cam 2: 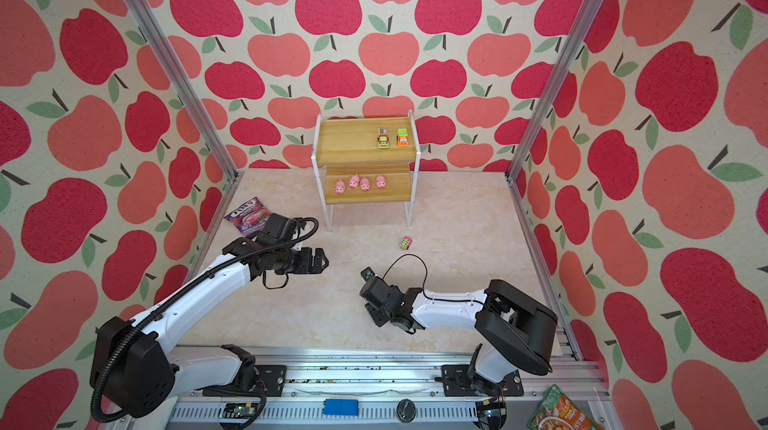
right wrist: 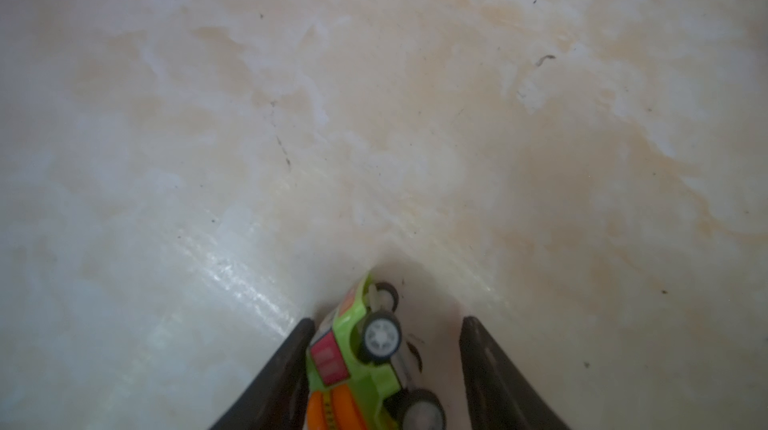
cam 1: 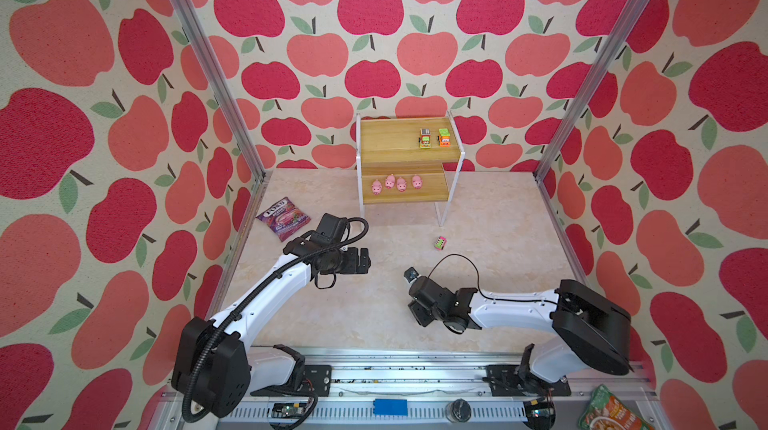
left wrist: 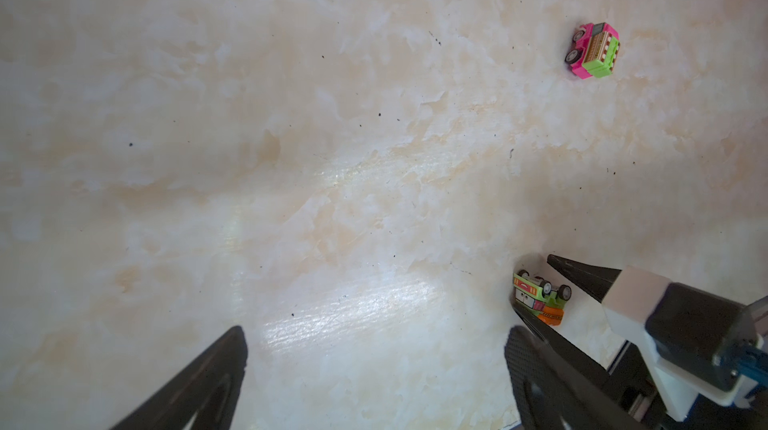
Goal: Place and organize the plastic toys onto the shelf
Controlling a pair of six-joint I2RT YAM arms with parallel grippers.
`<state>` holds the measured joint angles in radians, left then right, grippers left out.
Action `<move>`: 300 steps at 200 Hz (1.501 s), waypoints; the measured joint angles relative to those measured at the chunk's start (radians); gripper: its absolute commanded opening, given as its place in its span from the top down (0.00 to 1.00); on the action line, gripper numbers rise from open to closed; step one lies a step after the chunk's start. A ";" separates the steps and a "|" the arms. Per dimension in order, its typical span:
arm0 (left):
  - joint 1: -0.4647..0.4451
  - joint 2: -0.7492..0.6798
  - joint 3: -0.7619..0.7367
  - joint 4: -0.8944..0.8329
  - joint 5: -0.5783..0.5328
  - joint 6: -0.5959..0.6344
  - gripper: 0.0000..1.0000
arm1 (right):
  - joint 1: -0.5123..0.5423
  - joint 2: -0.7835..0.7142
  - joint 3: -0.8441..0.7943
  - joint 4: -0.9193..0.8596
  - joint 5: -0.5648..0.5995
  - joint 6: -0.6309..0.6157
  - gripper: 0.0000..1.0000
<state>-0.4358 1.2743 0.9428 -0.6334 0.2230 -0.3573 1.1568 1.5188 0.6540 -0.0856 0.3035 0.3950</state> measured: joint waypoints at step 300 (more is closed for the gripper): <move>-0.060 0.068 -0.085 0.242 0.100 -0.013 0.01 | -0.353 0.120 -0.172 0.704 -0.477 0.948 0.51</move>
<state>-0.4957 1.3418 0.8581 -0.3912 0.3225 -0.3698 0.8040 1.6390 0.4816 0.6186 -0.1738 1.3434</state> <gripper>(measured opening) 0.992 0.466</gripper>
